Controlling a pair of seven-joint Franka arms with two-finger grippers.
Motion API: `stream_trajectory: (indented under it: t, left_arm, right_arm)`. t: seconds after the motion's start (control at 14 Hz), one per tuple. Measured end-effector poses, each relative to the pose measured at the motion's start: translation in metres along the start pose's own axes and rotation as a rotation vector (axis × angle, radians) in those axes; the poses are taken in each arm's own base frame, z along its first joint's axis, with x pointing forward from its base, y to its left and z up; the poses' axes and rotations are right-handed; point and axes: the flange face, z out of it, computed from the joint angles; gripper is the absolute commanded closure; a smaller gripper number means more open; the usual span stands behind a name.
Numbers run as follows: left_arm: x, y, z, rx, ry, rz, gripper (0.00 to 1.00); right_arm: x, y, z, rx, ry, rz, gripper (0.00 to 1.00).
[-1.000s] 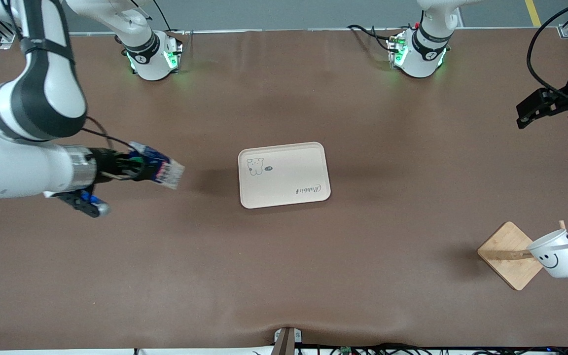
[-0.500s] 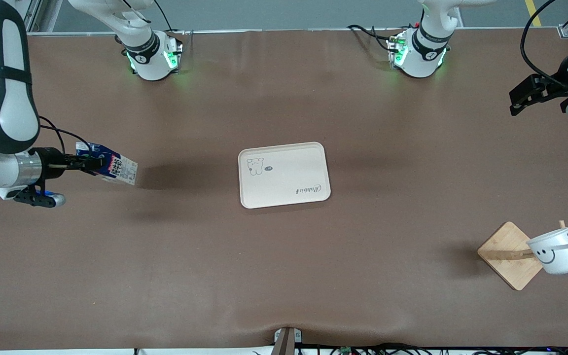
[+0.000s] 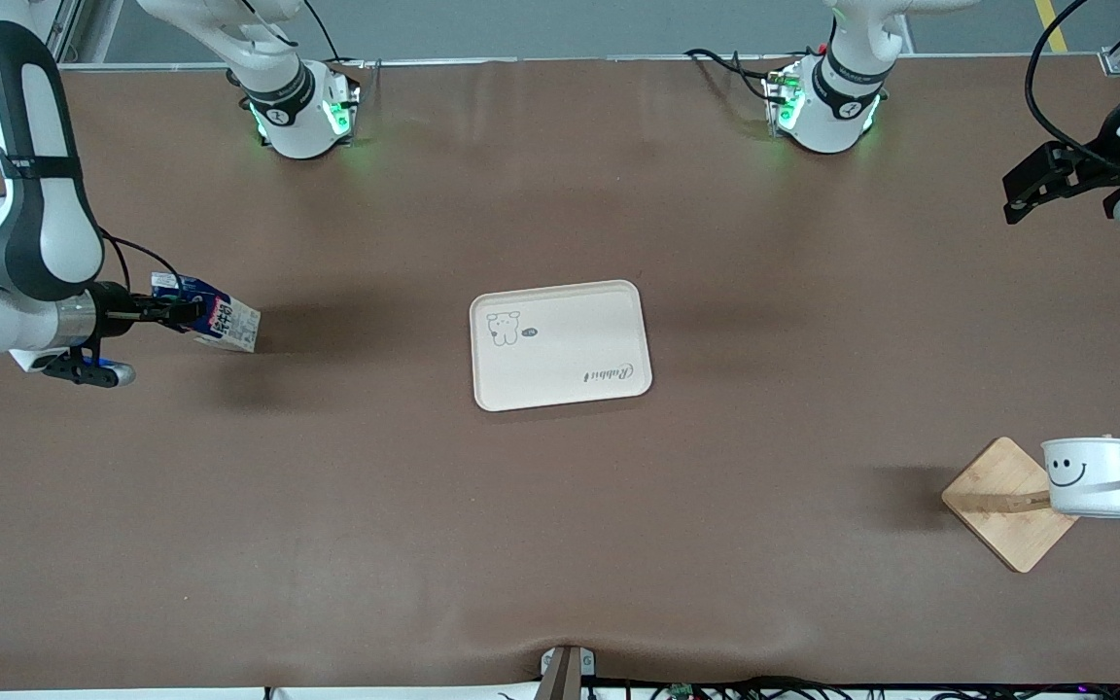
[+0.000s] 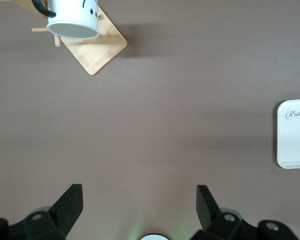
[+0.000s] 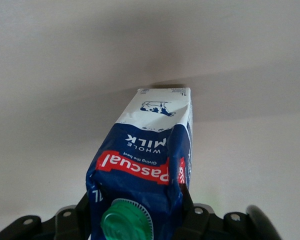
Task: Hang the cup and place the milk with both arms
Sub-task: 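Carry the milk carton away from the tray with the right gripper, then lower the milk carton onto the table with the right gripper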
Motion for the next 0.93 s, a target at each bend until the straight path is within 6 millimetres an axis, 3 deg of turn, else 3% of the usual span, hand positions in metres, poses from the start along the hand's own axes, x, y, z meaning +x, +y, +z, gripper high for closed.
stream_trajectory:
  t: [0.21, 0.93]
  left_arm:
    - [0.0, 0.001, 0.0, 0.0, 0.001, 0.002, 0.0]
    - [-0.003, 0.004, -0.002, -0.001, -0.004, 0.022, 0.0]
  right_arm:
    - [-0.001, 0.02, 0.003, 0.017, -0.006, -0.01, 1.0]
    - [-0.003, 0.015, 0.017, 0.026, -0.026, -0.077, 1.0]
